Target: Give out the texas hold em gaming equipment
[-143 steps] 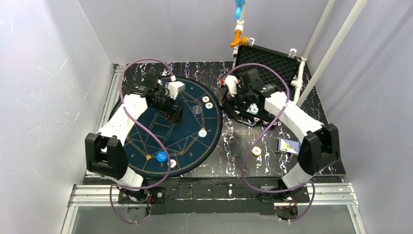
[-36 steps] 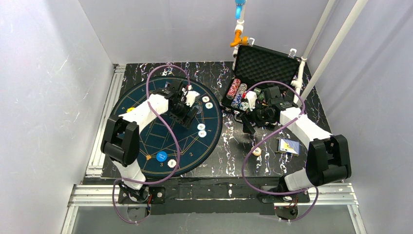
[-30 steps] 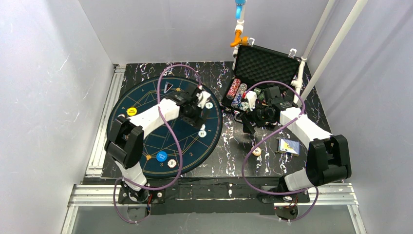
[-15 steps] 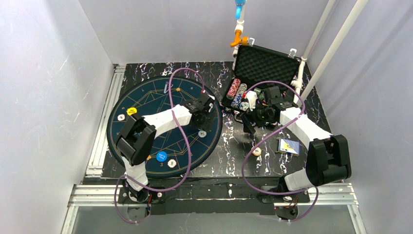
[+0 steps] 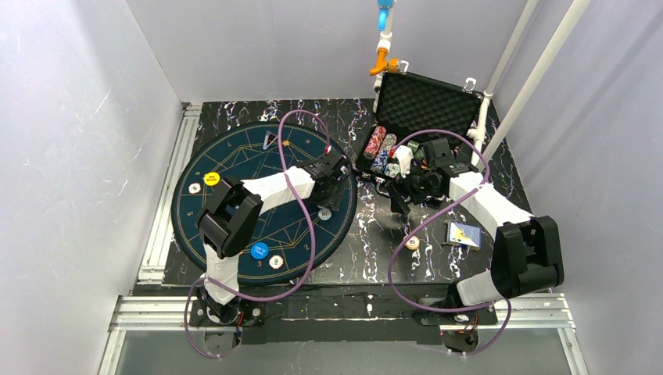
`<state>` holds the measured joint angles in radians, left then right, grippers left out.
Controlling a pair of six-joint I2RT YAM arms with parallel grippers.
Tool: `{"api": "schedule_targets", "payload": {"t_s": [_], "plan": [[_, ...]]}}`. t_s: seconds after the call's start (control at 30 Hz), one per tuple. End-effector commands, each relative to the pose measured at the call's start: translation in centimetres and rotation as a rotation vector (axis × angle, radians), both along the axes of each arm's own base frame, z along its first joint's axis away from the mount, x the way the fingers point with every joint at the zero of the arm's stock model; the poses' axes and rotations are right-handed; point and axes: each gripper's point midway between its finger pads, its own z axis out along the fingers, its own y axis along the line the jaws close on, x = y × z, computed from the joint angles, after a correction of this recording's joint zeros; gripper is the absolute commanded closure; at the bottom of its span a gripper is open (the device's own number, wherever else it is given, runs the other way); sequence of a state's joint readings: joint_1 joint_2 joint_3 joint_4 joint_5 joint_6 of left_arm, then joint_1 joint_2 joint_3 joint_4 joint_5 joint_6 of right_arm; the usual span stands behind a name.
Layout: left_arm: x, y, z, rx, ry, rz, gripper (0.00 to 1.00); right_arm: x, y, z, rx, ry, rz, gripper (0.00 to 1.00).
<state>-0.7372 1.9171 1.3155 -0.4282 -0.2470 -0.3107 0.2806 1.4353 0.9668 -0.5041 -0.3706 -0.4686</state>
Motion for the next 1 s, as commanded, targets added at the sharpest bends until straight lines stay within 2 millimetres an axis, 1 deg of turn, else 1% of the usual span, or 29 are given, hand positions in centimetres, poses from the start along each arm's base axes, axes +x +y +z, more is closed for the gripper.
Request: {"api": "schedule_targets", "payload": {"t_s": [0.0,0.13,0.2,0.27,0.33,0.4,0.5,0.57,0.67,0.73,0.77,0.8,0.83,0.93,0.97], "plan": [[0.3,-0.5,0.1,0.005,-0.01,0.006,0.4,0.8,0.3,0.8,0.022,-0.026,0.005,0.02],[0.2,-0.1,-0.9,0.035,0.003,0.017,0.5,0.8,0.3,0.9,0.021,-0.027,0.006,0.02],[0.0,0.1,-1.5,0.057,0.021,0.022,0.51,0.8,0.3,0.8,0.021,-0.026,0.006,0.02],[-0.2,0.5,-2.0,0.077,0.038,0.025,0.55,0.8,0.3,0.8,0.021,-0.026,0.006,0.02],[-0.3,0.6,-2.3,0.079,0.054,0.023,0.6,0.8,0.3,0.8,0.021,-0.026,0.007,0.02],[-0.3,0.7,-2.0,0.079,0.06,0.015,0.64,0.8,0.3,0.8,0.02,-0.026,0.007,0.02],[0.1,1.1,-0.9,0.082,0.04,-0.022,0.68,0.8,0.3,0.8,0.021,-0.025,0.009,0.02],[0.1,1.3,0.2,0.068,0.041,-0.066,0.69,0.7,0.3,0.8,0.022,-0.024,0.01,0.02],[-0.5,1.7,1.9,0.011,0.07,-0.181,0.77,0.7,0.3,0.9,0.022,-0.026,0.011,0.02],[-1.2,2.2,3.2,-0.019,0.088,-0.289,0.85,0.7,0.4,0.9,0.024,-0.026,0.013,0.02],[-1.7,2.6,3.7,-0.043,0.099,-0.337,0.86,0.7,0.4,0.9,0.024,-0.025,0.013,0.02],[-2.3,3.0,4.5,-0.086,0.11,-0.376,0.86,0.6,0.4,0.9,0.024,-0.026,0.014,0.02],[-3.4,3.4,5.0,-0.138,0.135,-0.414,0.86,0.6,0.4,0.9,0.027,-0.026,0.016,0.02],[-5.5,5.7,6.9,-0.237,0.167,-0.496,0.83,0.5,0.4,0.9,0.027,-0.024,0.018,0.02],[-6.0,6.9,7.4,-0.242,0.169,-0.511,0.82,0.5,0.4,0.9,0.028,-0.022,0.018,0.02]]}}
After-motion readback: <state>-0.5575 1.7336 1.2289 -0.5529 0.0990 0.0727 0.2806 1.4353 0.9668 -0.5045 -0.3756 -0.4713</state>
